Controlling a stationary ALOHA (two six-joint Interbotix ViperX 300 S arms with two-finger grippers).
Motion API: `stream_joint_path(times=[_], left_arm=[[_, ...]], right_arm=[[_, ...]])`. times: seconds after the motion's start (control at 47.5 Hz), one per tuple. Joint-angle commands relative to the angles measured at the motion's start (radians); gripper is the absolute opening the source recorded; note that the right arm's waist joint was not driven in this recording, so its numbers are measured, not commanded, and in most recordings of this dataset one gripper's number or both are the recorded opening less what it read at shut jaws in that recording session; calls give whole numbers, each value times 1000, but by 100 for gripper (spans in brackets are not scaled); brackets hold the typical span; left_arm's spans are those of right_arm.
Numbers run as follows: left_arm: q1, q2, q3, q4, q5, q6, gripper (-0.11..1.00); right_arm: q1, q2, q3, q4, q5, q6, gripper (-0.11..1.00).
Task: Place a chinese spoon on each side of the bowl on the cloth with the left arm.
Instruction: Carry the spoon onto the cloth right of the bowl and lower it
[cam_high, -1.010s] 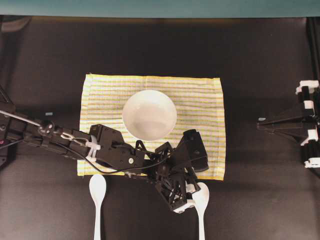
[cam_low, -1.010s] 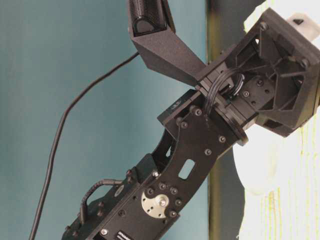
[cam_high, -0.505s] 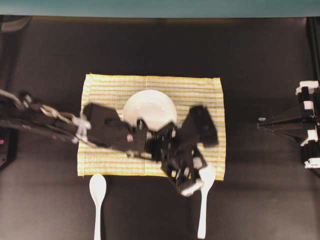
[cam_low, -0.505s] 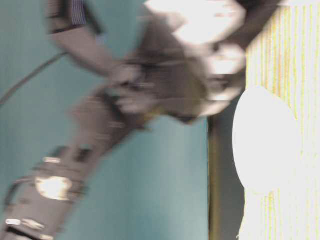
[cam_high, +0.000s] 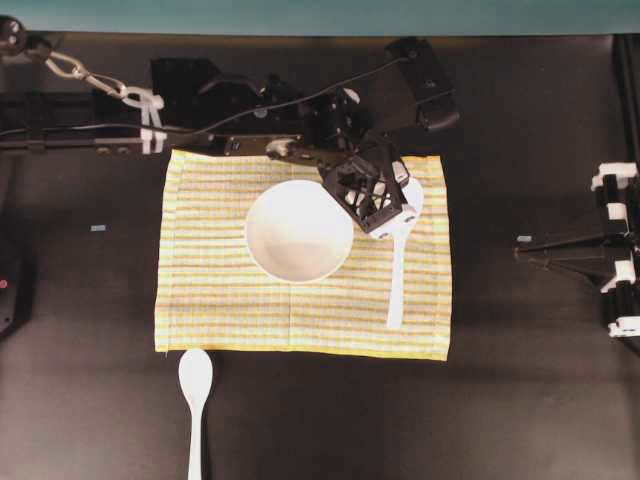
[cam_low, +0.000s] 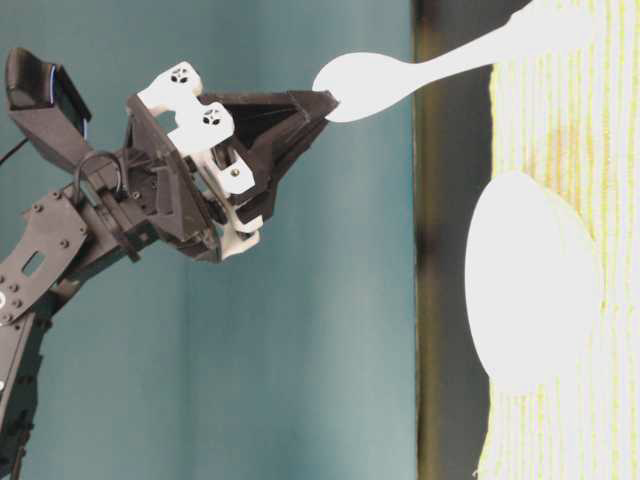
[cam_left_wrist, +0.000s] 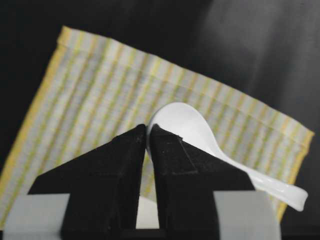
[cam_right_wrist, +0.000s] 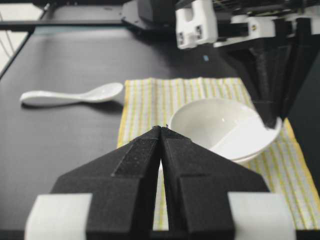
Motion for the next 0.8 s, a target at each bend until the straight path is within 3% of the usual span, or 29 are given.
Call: stream_joint_path(times=[0.0, 0.231, 0.779], left_arm=[[20, 2, 2, 5, -26, 0, 6], [44, 38, 78, 3, -135, -12, 6], [49, 64, 112, 3, -232, 25, 6]], right_arm=[[0, 9, -5, 2, -11, -5, 1], [0, 9, -3, 2, -11, -6, 1], [0, 9, 2, 2, -11, -6, 1]])
